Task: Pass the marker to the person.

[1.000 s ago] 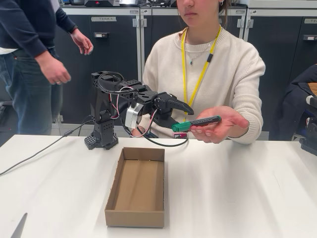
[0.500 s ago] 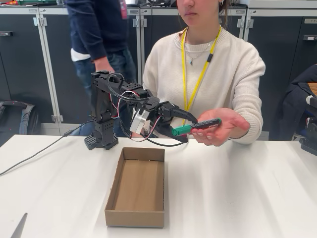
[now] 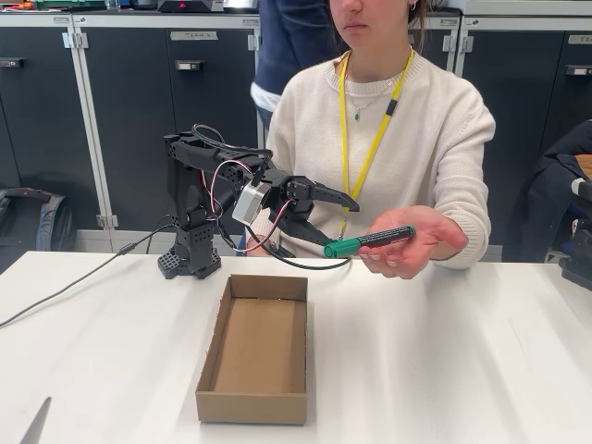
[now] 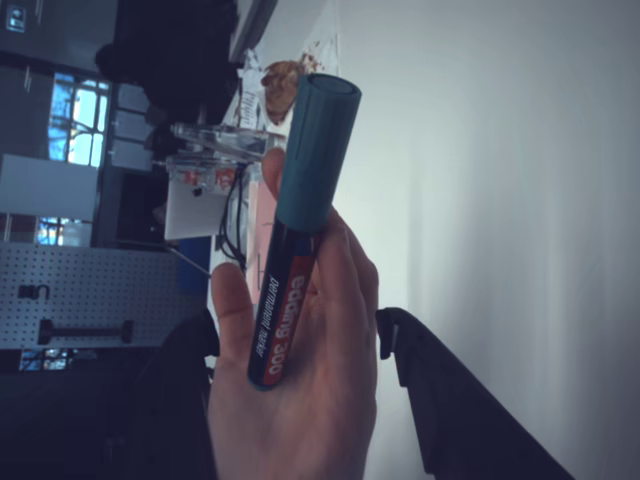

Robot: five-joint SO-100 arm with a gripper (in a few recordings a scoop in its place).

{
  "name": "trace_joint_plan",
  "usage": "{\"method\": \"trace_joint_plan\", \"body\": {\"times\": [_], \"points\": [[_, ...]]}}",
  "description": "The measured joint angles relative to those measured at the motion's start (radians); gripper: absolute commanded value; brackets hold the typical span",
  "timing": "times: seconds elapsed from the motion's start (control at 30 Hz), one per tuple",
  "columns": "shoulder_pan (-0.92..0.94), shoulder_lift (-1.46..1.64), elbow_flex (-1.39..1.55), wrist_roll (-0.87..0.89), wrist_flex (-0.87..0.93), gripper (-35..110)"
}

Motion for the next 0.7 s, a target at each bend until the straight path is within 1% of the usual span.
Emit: {"method": "trace_joint_plan", "body": {"times": [0.2, 0.33, 0.57, 0.7], "points": [[0.029, 0.138, 0.054, -0.032, 0.098, 34], [0.063, 0.218, 0.038, -0.057, 0.227, 33], [0.181, 0.221, -0.236, -0.095, 0.612, 35], [0.249, 0.184, -0.376, -0.123, 0.75, 34]]}}
